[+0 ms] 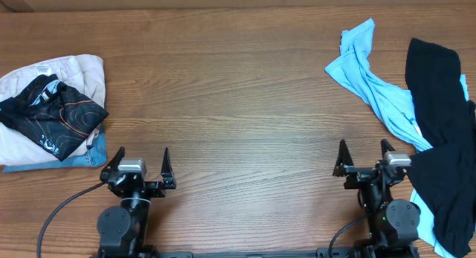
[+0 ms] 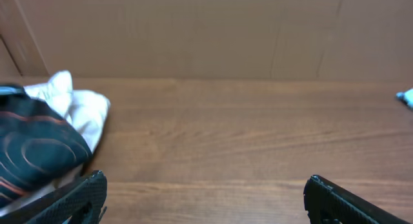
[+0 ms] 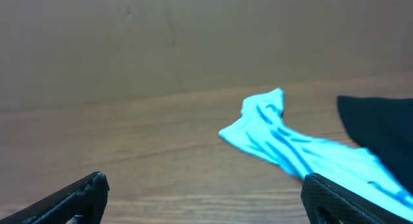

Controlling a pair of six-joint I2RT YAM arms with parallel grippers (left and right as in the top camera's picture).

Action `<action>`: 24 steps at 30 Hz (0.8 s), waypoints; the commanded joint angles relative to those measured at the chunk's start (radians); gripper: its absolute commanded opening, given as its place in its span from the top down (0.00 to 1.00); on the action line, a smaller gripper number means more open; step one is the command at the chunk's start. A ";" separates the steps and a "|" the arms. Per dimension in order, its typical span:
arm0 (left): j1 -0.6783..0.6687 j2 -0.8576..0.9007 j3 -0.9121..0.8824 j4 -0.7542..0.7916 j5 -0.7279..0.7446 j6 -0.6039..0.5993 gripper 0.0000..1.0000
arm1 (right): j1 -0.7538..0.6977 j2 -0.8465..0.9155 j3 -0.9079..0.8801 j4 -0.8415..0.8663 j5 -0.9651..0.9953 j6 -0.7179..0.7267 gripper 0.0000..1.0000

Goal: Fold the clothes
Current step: 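Reach the right gripper into the right heap and grasp the black shirt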

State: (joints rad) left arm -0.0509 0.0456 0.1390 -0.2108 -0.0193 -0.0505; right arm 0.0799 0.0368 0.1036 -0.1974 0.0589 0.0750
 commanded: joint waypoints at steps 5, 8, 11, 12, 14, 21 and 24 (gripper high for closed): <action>-0.004 0.200 0.188 -0.013 0.009 -0.009 0.00 | -0.003 0.140 0.201 -0.097 0.111 0.035 0.00; -0.004 0.325 0.286 -0.060 0.009 -0.008 0.00 | -0.003 0.235 0.286 -0.157 0.158 0.070 0.00; -0.004 0.459 0.398 -0.126 0.012 -0.008 0.00 | -0.003 0.354 0.375 -0.209 0.158 0.080 0.00; -0.004 0.505 0.440 -0.153 0.013 -0.008 0.00 | -0.004 0.401 0.410 -0.232 0.158 0.080 0.00; -0.004 0.597 0.528 -0.216 0.021 -0.005 0.00 | -0.008 0.501 0.487 -0.278 0.158 0.080 0.00; -0.004 0.813 0.727 -0.336 0.043 -0.018 0.00 | -0.141 0.854 0.787 -0.496 0.107 0.116 0.00; -0.004 0.834 0.735 -0.324 0.051 -0.043 0.00 | -0.212 0.965 0.861 -0.548 0.021 0.116 0.00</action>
State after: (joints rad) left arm -0.0509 0.8654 0.8410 -0.5388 0.0074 -0.0578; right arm -0.0734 0.9203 0.8825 -0.7189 0.1631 0.1707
